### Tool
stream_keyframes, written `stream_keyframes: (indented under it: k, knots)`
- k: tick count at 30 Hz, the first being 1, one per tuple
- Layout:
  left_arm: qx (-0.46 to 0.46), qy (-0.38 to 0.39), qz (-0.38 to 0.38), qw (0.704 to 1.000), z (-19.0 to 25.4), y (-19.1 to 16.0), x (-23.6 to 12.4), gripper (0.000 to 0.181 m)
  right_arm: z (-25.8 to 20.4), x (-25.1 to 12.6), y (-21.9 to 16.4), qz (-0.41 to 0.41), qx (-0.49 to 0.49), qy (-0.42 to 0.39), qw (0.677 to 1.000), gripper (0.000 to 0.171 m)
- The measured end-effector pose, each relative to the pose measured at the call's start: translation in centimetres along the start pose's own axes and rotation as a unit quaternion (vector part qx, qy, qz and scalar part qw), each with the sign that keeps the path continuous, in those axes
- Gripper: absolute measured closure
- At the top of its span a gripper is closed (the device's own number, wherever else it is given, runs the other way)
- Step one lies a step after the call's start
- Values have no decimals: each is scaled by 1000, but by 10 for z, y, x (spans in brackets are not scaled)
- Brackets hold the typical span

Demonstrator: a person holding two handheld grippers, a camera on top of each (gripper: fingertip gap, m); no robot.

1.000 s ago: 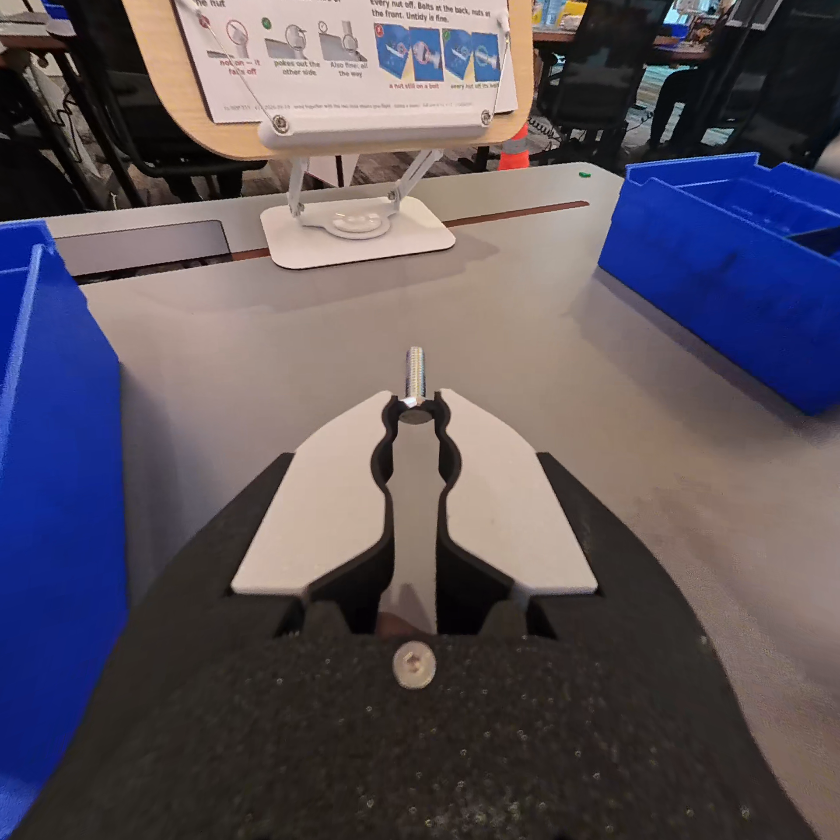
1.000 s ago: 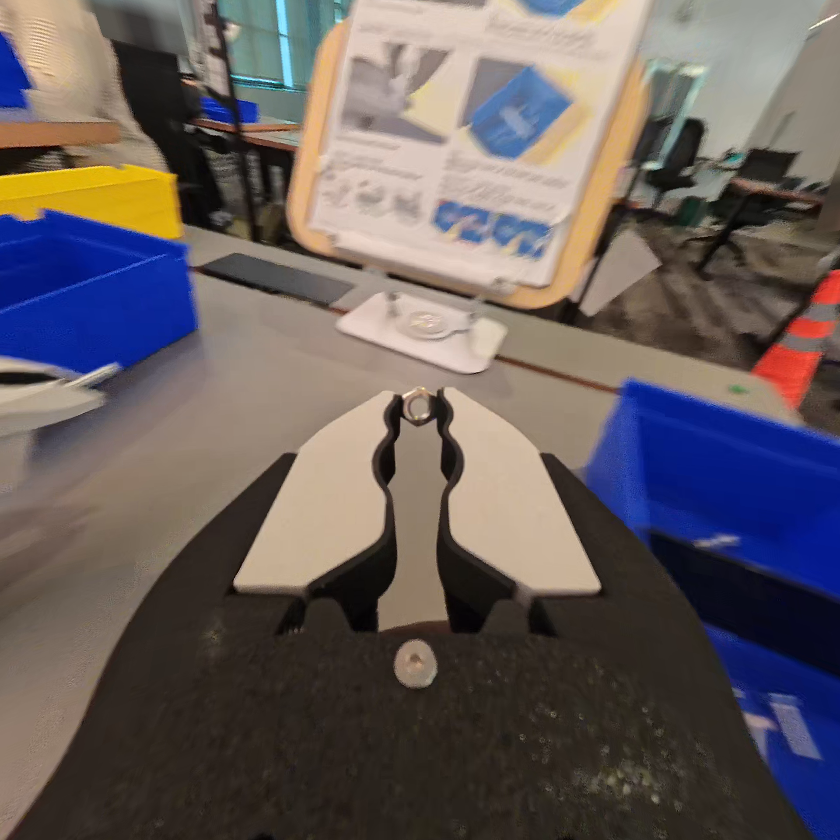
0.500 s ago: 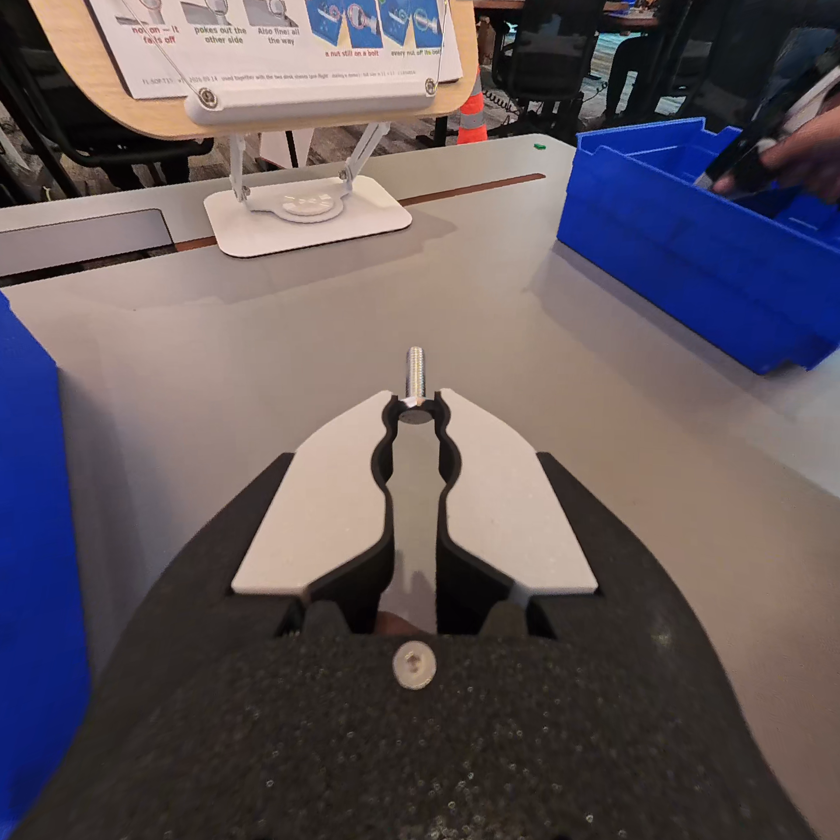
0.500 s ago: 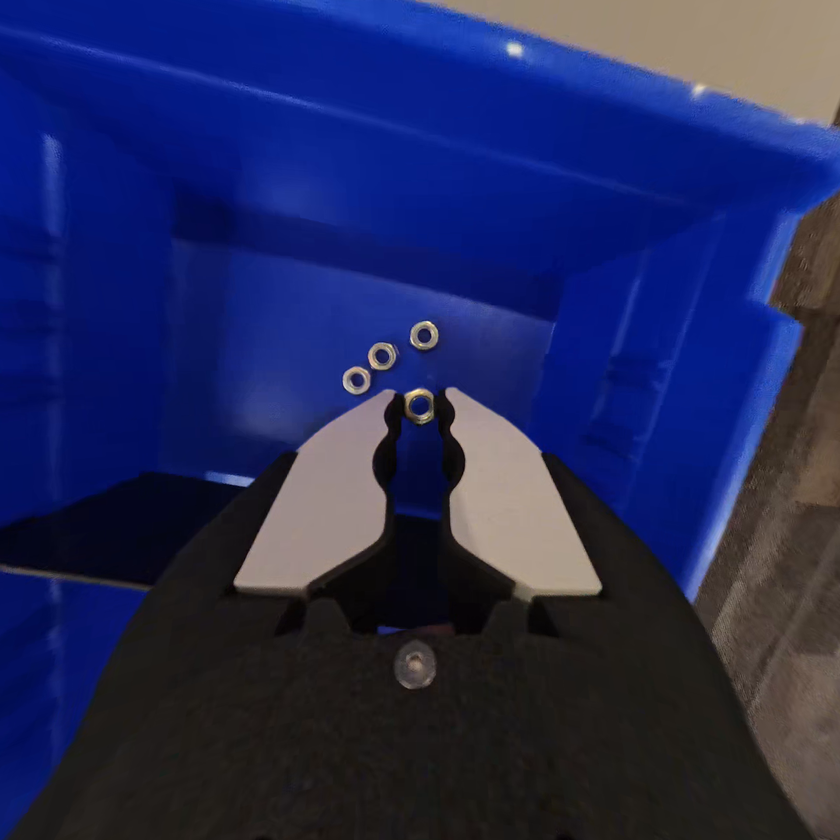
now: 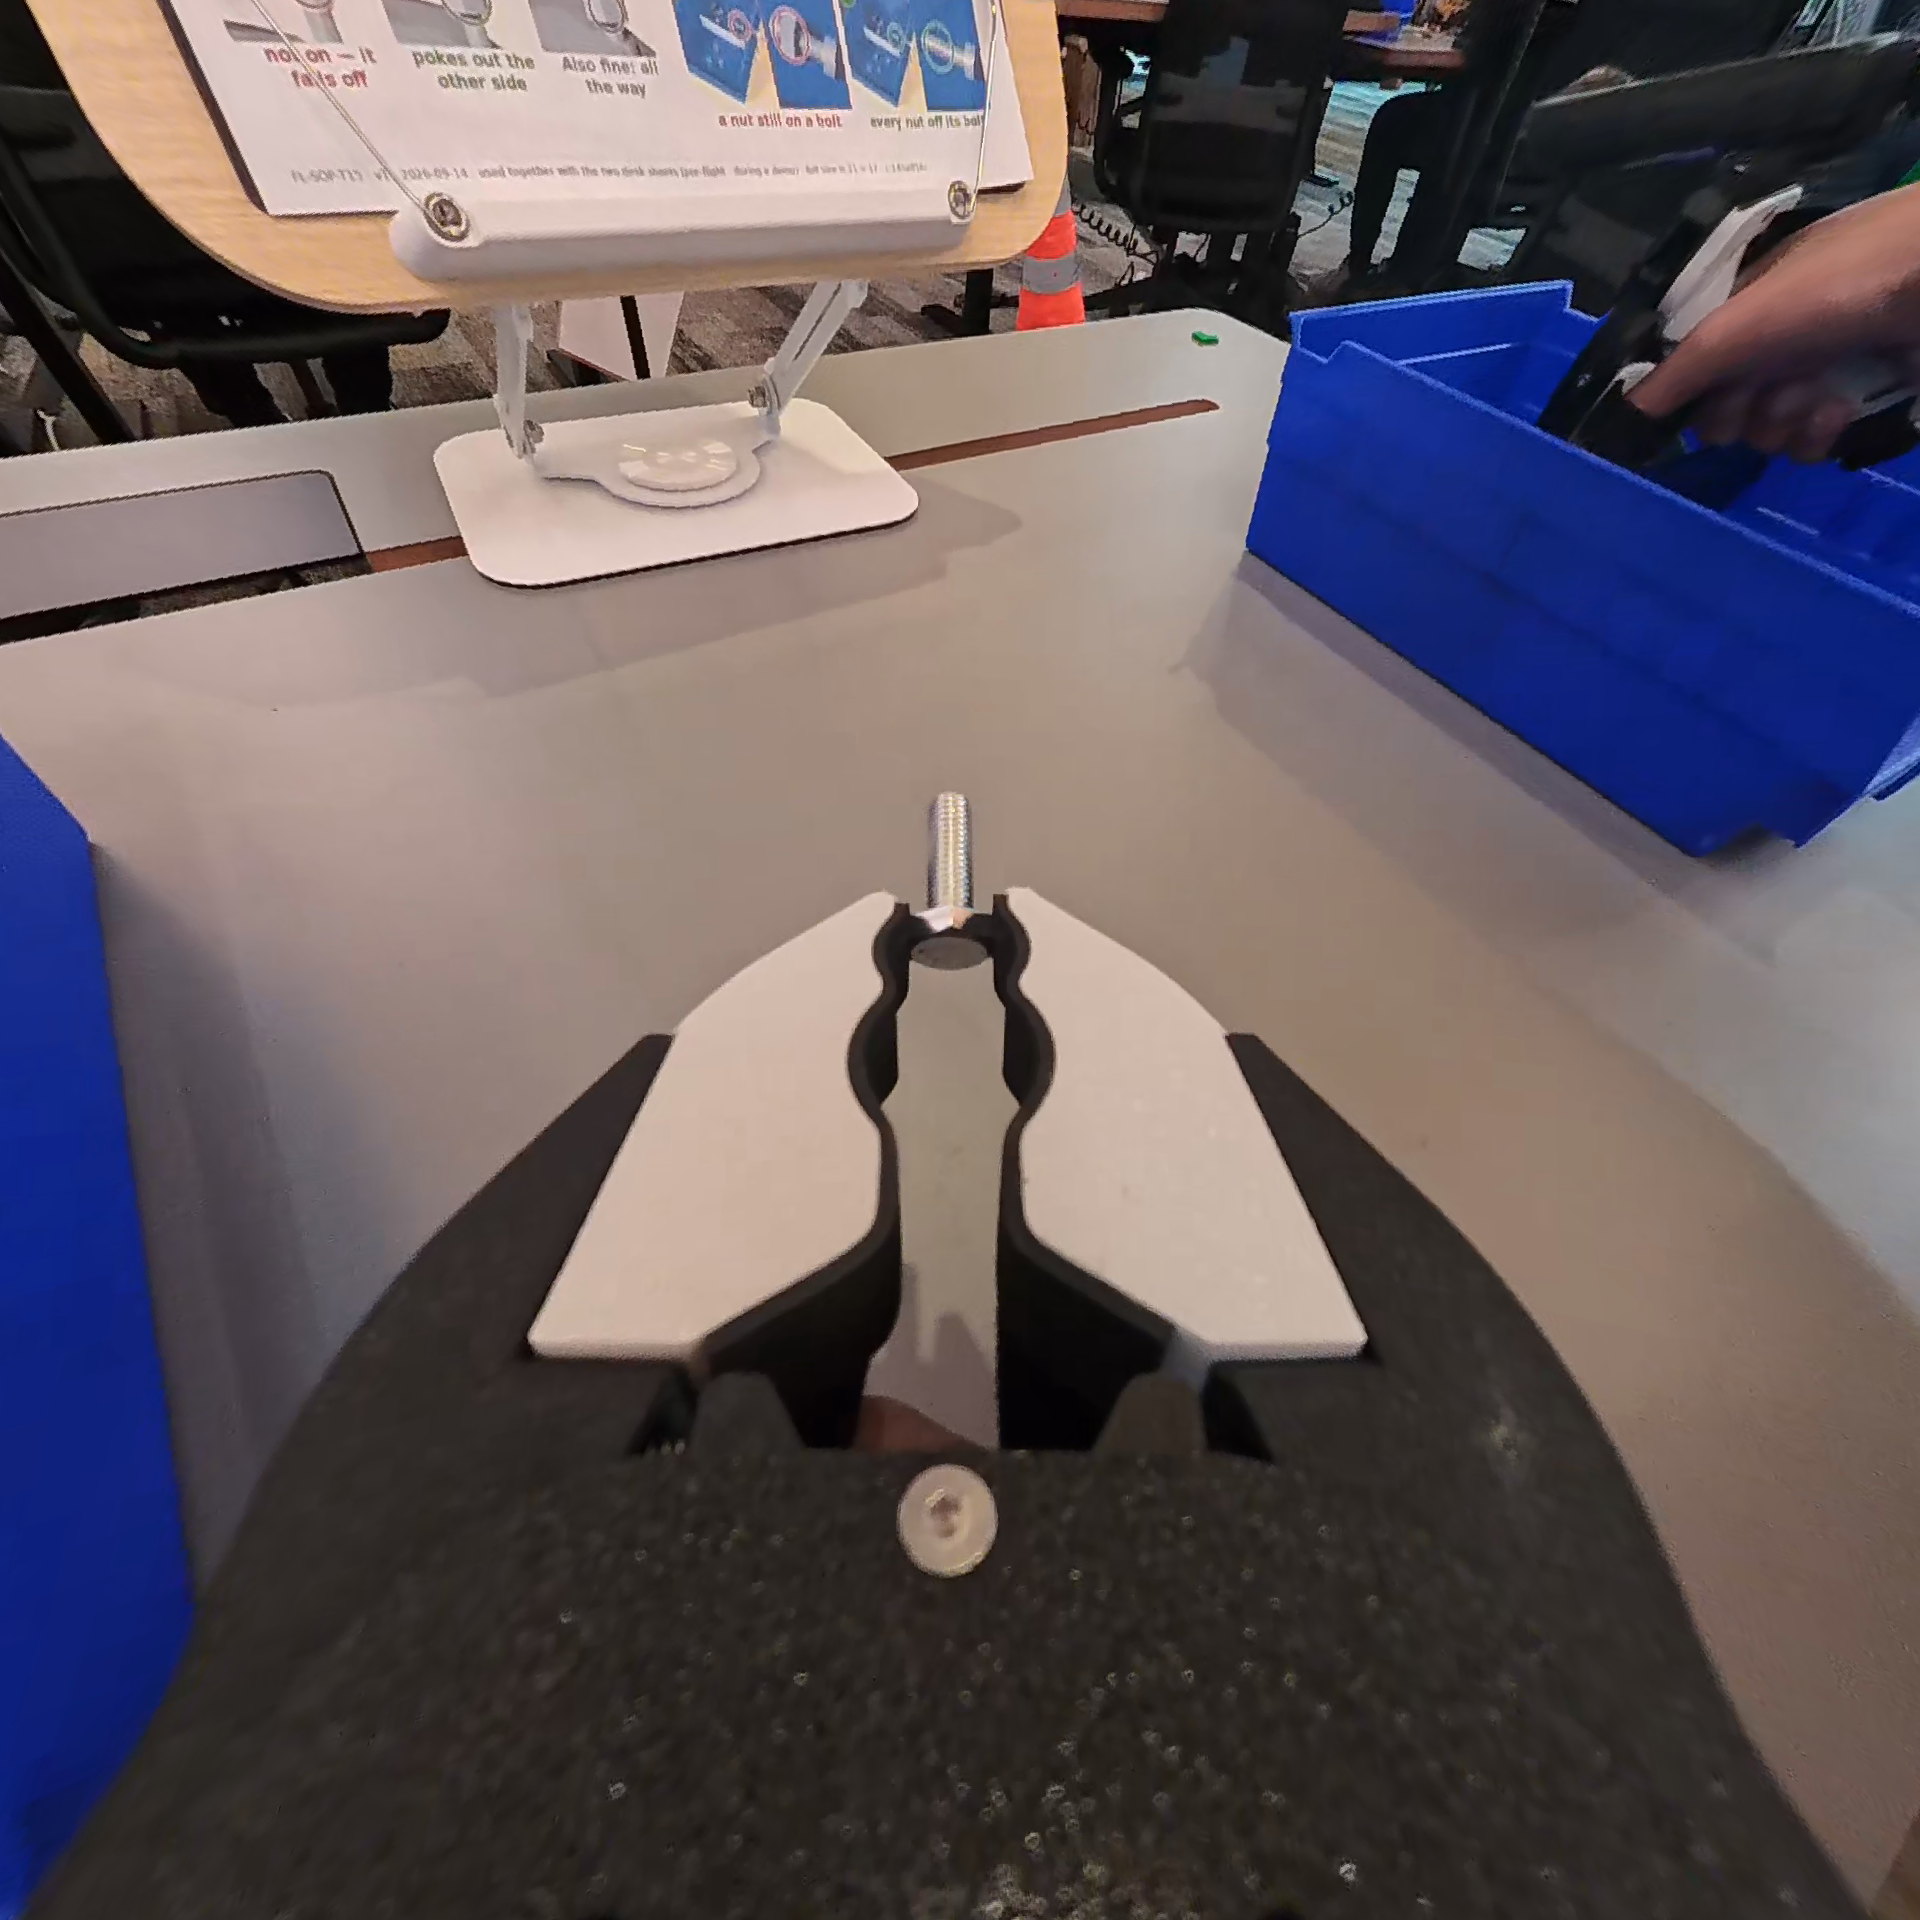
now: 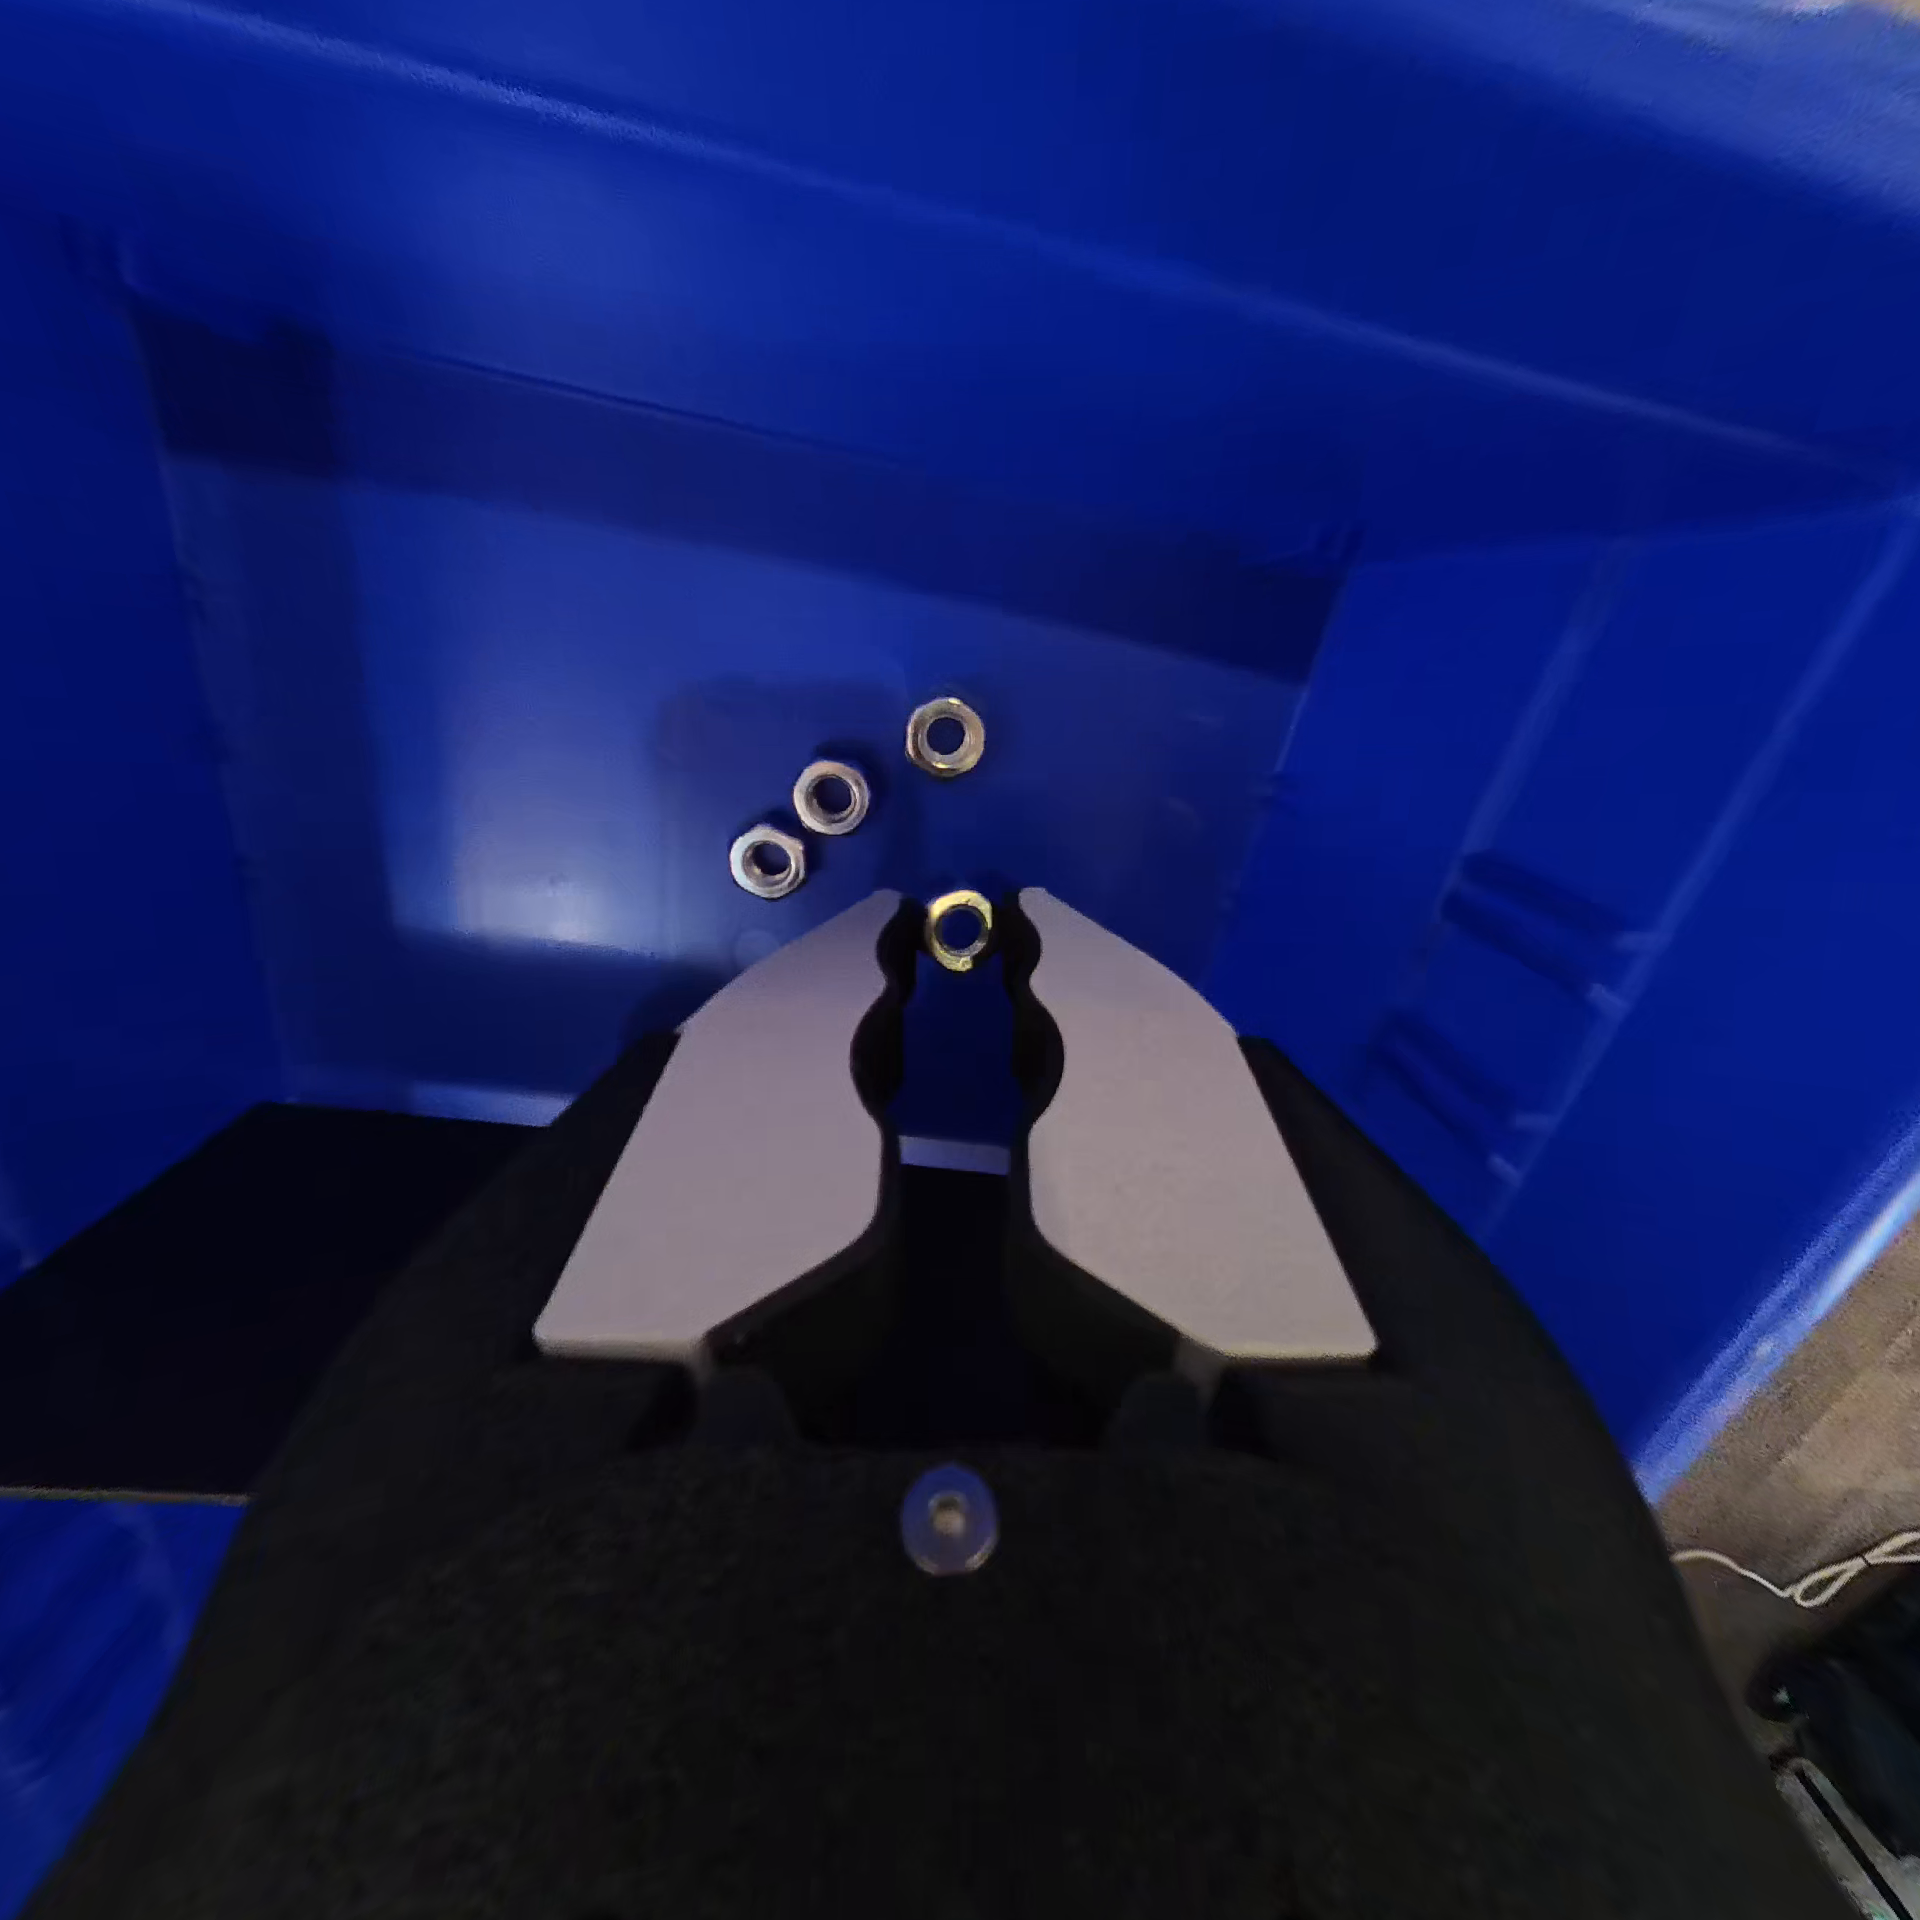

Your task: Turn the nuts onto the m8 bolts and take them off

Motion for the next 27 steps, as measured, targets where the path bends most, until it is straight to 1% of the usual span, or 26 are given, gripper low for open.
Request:
stream_keyframes:
  k: [6,9,13,15,16,18,19,20,22,24,25,26,27]
  knots:
    - [3,-1,3,1000,2,0,-2,166,-2,8,-1,-30,15,34,999,155]
    - [3,-1,6,1000,2,3,-4,167,-2,8,0,-28,17,33,999,132]
    - [-3,-6,7,1000,1,6,-5,166,0,-4,7,40,0,-1,999,123]
    - [-4,0,11,1000,-1,7,-5,166,-9,-24,9,96,-20,-29,995,121]
    - [-4,4,13,1000,-3,8,-5,166,-18,-39,9,134,-35,-46,989,121]
    - [-7,13,15,1000,-7,9,-5,166,-52,-77,8,231,-77,-68,967,118]
    - [-10,18,18,1000,-10,9,-5,166,-77,-97,5,285,-107,-78,949,117]
    - [-14,22,20,999,-12,10,-5,166,-105,-116,-1,340,-137,-85,926,115]
    - [-17,26,20,999,-15,10,-3,166,-168,-143,-19,445,-199,-74,870,113]
    - [-15,33,21,999,-17,9,-2,166,-223,-154,-44,533,-230,-51,813,111]
    - [-15,35,22,999,-19,10,-3,166,-246,-151,-57,563,-235,-32,792,113]
    - [-13,36,21,999,-19,10,-2,166,-267,-144,-69,583,-235,-10,778,112]
    - [-15,38,23,999,-21,11,-2,166,-285,-134,-79,600,-232,9,766,108]
Point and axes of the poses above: each gripper's, where its closed fingertips meet, x out along the fingers, y out of its top, z = x × y across the jaws, the point moved 3 cm from there along -x, back along the fingers, and after that the axes turned 12 degrees about y, right-handed, at the moved point
